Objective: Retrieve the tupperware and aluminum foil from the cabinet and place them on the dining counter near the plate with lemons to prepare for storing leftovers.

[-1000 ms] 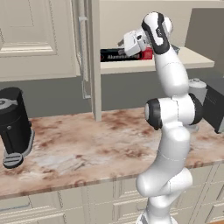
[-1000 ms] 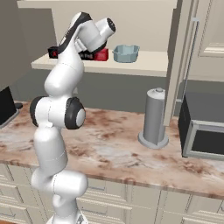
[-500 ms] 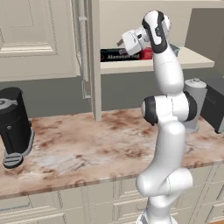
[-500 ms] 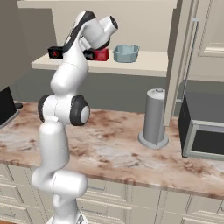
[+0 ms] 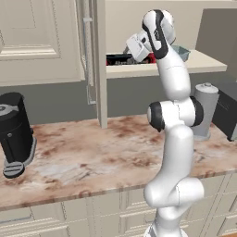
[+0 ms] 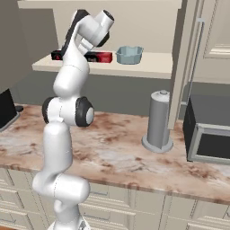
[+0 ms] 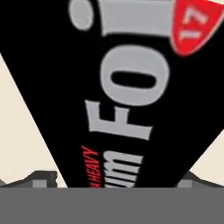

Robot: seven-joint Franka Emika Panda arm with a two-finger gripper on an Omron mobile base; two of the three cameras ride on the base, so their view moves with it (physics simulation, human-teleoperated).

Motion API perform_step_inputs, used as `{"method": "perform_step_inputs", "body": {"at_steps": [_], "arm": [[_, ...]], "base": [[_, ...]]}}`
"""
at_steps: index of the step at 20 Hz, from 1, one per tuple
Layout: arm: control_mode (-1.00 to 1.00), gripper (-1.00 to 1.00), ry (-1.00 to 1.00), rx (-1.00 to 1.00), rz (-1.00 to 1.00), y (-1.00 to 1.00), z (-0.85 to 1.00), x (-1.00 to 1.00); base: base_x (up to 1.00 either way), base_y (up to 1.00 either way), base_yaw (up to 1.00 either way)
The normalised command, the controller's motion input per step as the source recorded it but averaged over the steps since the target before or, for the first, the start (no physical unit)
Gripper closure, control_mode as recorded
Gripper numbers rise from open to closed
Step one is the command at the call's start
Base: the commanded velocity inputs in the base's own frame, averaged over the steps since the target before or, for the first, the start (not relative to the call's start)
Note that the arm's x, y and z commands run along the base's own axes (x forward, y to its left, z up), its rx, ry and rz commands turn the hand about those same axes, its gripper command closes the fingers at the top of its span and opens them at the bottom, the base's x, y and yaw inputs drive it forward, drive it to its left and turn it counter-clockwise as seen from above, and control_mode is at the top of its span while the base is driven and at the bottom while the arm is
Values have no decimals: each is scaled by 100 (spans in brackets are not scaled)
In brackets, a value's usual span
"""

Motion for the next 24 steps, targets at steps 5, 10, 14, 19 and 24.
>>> {"method": "perform_step_inputs", "body": {"at_steps": [5,10,14,19,24], "arm": [[-100,100,0,-4,0,0,-22,0],[-100,100,0,-1,0,0,-8,0],[-100,100,-23,1,-6,-23,-2,-74],[-100,100,-37,1,-13,-15,-26,-100],[-100,100,-19,-1,-13,-3,-54,-100]], "base": [[0,0,0],[0,0,0],[0,0,0],[0,0,0],[0,0,0]]}}
